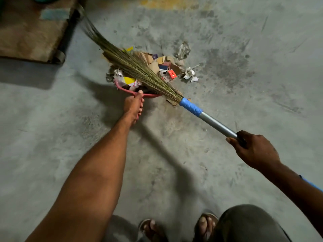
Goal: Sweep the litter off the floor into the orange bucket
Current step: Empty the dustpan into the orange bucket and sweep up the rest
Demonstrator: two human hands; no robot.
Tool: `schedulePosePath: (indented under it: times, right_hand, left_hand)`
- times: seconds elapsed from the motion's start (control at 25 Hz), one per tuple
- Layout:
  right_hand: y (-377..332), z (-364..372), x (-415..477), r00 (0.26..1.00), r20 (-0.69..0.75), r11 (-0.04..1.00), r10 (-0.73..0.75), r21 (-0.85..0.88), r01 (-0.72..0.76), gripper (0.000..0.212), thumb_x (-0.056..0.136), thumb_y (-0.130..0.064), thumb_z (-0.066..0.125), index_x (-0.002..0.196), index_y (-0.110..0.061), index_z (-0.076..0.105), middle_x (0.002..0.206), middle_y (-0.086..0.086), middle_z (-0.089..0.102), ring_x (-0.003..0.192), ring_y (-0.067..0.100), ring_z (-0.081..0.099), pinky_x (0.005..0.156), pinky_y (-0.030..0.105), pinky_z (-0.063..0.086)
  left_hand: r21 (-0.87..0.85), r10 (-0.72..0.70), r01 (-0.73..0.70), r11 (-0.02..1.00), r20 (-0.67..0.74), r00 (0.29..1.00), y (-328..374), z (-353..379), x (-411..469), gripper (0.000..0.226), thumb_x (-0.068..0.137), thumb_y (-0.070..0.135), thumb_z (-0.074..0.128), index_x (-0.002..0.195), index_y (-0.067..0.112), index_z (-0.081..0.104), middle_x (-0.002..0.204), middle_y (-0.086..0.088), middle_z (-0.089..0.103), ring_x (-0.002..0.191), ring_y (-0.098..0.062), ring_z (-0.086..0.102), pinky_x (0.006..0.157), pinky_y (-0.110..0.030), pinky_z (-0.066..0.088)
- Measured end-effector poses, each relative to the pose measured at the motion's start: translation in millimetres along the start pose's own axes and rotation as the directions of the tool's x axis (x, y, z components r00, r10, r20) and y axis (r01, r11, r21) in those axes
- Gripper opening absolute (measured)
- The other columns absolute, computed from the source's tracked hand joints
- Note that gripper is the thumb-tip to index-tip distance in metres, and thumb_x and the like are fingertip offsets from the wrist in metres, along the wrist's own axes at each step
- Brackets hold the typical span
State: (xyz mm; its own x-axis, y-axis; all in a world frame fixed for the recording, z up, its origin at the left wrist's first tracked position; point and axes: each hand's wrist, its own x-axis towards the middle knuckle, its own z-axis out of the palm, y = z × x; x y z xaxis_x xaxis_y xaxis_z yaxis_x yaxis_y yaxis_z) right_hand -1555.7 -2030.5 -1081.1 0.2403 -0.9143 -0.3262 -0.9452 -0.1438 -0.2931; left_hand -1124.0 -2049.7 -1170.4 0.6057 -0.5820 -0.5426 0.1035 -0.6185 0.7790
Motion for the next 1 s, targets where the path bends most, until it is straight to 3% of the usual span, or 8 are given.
schedulePosePath:
  times: [0.16, 0.28, 0.6, 0.84, 1.0]
  right_hand:
    - [-27, -78, -39, 1.000, 0.012, 1.000, 0.003, 0.023, -0.003, 0.044, 0.092, -0.064, 0.055, 0.074, -0.024, 0.051, 0.053, -0.003, 0.054, 0.048, 0.021, 0.054, 0.044, 0.028, 0.036]
    - [-45, -144, -72, 1.000, 0.003, 0.999, -0.004, 0.042, 0.004, 0.043, 0.092, -0.063, 0.055, 0.073, -0.024, 0.050, 0.052, -0.003, 0.052, 0.046, 0.020, 0.053, 0.044, 0.026, 0.030]
    - [-89, -315, -170, 0.999, 0.000, 0.999, -0.048, -0.004, 0.048, 0.045, 0.094, -0.064, 0.048, 0.076, -0.023, 0.048, 0.050, -0.003, 0.050, 0.044, 0.020, 0.050, 0.044, 0.026, 0.031]
    - [-104, -393, -242, 0.995, 0.010, 0.994, -0.103, -0.021, 0.103, 0.040, 0.097, -0.057, 0.051, 0.079, -0.022, 0.051, 0.051, -0.002, 0.050, 0.044, 0.018, 0.049, 0.044, 0.024, 0.028]
    - [-98, -417, -265, 0.982, 0.033, 0.982, -0.185, -0.021, 0.186, 0.039, 0.098, -0.057, 0.051, 0.081, -0.022, 0.052, 0.053, -0.002, 0.052, 0.046, 0.019, 0.051, 0.045, 0.025, 0.028]
  left_hand:
    - [-0.048, 0.000, 0.000, 0.999, -0.002, 1.000, 62, -32, -58, 0.044, 0.095, 0.054, 0.062, 0.089, 0.011, 0.070, 0.054, 0.004, 0.055, 0.040, -0.011, 0.044, 0.039, -0.020, 0.030]
    - [-0.053, -0.005, 0.005, 0.999, 0.004, 1.000, 122, -57, -113, 0.042, 0.096, 0.053, 0.062, 0.080, 0.015, 0.068, 0.056, 0.002, 0.056, 0.040, -0.012, 0.042, 0.039, -0.019, 0.030]
    - [-0.089, -0.023, 0.024, 0.996, 0.009, 1.000, 282, -142, -277, 0.040, 0.099, 0.046, 0.063, 0.080, 0.011, 0.068, 0.057, 0.000, 0.054, 0.041, -0.012, 0.040, 0.036, -0.020, 0.031]
    - [-0.098, -0.026, 0.023, 0.995, -0.032, 0.999, 346, -198, -392, 0.039, 0.098, 0.045, 0.064, 0.077, 0.013, 0.068, 0.057, 0.000, 0.056, 0.042, -0.012, 0.042, 0.039, -0.020, 0.031]
    - [-0.169, -0.026, 0.009, 0.986, -0.100, 0.995, 354, -222, -458, 0.040, 0.097, 0.045, 0.063, 0.073, 0.014, 0.066, 0.057, 0.000, 0.055, 0.042, -0.013, 0.041, 0.041, -0.022, 0.030]
